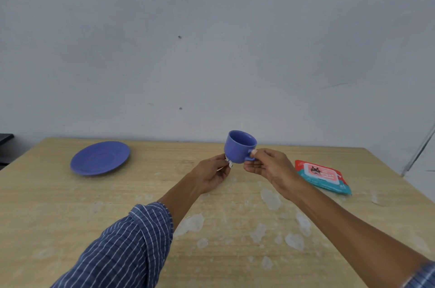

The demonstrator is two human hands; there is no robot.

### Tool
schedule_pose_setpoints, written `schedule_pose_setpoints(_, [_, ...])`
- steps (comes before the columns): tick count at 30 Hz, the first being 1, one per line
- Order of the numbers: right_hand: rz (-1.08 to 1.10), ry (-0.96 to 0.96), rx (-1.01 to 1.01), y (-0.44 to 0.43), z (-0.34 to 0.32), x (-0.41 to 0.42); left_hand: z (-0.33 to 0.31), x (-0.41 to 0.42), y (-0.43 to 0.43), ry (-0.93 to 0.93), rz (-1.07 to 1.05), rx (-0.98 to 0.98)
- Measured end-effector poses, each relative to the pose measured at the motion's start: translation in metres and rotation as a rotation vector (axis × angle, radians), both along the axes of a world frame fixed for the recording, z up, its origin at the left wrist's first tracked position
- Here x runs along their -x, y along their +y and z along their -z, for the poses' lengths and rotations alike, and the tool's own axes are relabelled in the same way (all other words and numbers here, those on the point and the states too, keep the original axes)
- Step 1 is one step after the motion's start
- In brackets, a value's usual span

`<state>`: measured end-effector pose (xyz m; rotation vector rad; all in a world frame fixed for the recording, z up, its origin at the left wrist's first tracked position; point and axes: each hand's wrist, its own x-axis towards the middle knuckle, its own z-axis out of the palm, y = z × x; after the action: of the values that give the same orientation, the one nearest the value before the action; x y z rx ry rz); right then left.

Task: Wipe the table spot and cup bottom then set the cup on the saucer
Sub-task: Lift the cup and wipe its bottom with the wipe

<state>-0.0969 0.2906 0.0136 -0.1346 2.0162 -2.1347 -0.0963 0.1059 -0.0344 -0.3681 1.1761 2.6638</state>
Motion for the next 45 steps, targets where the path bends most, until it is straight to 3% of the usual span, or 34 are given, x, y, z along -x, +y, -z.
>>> schedule_pose_setpoints(13, [0.002,0.018,0.052,-0.005,0.0,0.0,-0.003,-0.011,-0.011,-0.032,0.098,0.023])
schedule_pose_setpoints(25, [-0.051,0.04,0.025,0.008,-0.003,-0.001,-0.006,-0.008,-0.002,-0.153,-0.003,-0.206])
schedule_pose_setpoints(45, [-0.203,0.035,-0.017,0.044,-0.015,-0.004,-0.026,-0.009,-0.009,-0.09,0.144,-0.06])
